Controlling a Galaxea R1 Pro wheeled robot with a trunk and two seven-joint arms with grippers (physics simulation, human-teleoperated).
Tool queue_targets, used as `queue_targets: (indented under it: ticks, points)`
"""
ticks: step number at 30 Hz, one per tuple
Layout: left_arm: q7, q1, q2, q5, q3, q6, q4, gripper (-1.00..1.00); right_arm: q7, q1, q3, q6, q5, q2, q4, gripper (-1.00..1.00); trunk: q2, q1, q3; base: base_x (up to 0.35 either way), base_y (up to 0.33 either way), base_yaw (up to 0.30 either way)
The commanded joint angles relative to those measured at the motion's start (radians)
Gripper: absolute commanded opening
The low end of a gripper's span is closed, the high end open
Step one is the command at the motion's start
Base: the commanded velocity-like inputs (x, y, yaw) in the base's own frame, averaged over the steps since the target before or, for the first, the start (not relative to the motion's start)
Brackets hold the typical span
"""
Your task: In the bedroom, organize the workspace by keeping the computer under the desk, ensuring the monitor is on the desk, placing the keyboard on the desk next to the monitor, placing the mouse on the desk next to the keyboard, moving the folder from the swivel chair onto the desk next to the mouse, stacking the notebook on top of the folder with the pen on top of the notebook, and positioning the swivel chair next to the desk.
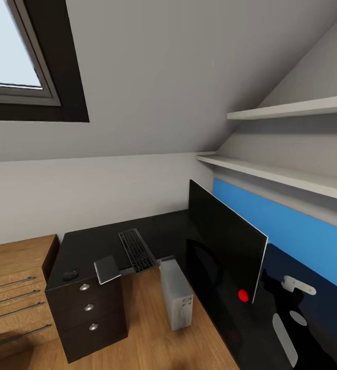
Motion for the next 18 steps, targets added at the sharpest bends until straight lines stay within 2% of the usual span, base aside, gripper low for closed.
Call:
queue_targets:
  ticks: [1,11,18]
  points:
    - [-0.007,0.000,0.000,0.011,-0.006,-0.002,0.001,1.00,-0.002,0.000,0.002,-0.006,-0.011,0.000,0.001,1.00,-0.001,0.000,0.000,0.008,-0.004,0.000]
    - [-0.007,0.000,0.000,0.011,-0.005,-0.002,0.001,1.00,-0.002,0.000,0.002,-0.006,-0.011,0.000,0.001,1.00,-0.001,0.000,0.000,0.112,-0.089,0.000]
    - [-0.007,0.000,0.000,0.011,-0.005,-0.002,0.001,1.00,-0.002,0.000,0.002,-0.006,-0.010,0.000,0.002,1.00,-0.001,0.000,0.000,0.039,-0.032,0.001]
